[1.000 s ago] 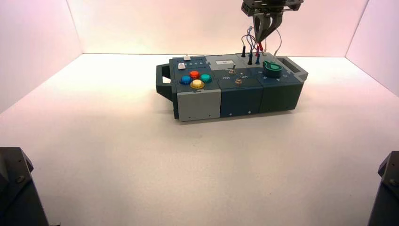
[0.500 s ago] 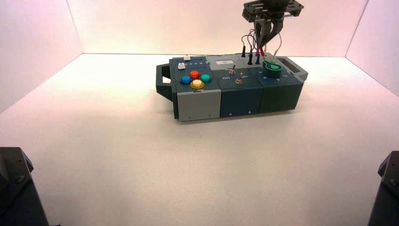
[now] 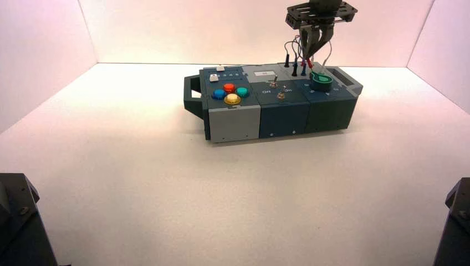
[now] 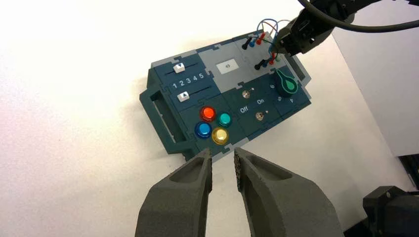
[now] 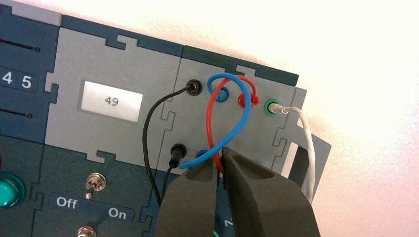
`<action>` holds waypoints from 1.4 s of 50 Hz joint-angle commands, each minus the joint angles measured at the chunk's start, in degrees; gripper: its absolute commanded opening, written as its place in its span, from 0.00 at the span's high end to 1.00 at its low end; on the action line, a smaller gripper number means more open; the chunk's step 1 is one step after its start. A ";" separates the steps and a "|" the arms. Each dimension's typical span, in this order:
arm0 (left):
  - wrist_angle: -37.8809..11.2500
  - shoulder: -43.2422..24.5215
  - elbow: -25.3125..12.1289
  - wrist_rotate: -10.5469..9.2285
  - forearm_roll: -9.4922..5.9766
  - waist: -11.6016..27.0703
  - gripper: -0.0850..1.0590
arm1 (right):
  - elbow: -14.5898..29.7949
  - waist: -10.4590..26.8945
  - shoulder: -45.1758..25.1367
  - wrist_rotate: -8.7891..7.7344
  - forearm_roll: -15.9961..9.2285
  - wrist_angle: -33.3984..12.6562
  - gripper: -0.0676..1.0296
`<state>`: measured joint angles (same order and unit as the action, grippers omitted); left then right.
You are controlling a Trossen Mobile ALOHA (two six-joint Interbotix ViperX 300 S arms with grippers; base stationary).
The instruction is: Insert the red wire.
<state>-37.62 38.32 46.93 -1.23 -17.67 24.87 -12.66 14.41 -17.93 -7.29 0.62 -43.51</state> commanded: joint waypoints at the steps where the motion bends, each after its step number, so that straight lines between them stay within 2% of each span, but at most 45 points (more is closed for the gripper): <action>1: 0.44 0.35 -1.67 -0.18 -0.09 -0.35 0.69 | 1.32 -0.35 1.49 -0.26 0.18 0.00 0.96; 48: 0.44 0.18 -1.76 -0.18 -0.09 -0.35 0.69 | 3.43 0.18 1.85 -0.26 0.00 -1.49 0.96; 70: 0.44 0.09 -1.76 -0.18 -0.09 -0.35 0.69 | 2.55 0.26 1.41 -0.26 0.09 -1.67 0.96</action>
<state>-37.62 38.32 46.93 -1.23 -17.67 24.87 -10.90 14.59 -17.93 -7.38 0.62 -45.35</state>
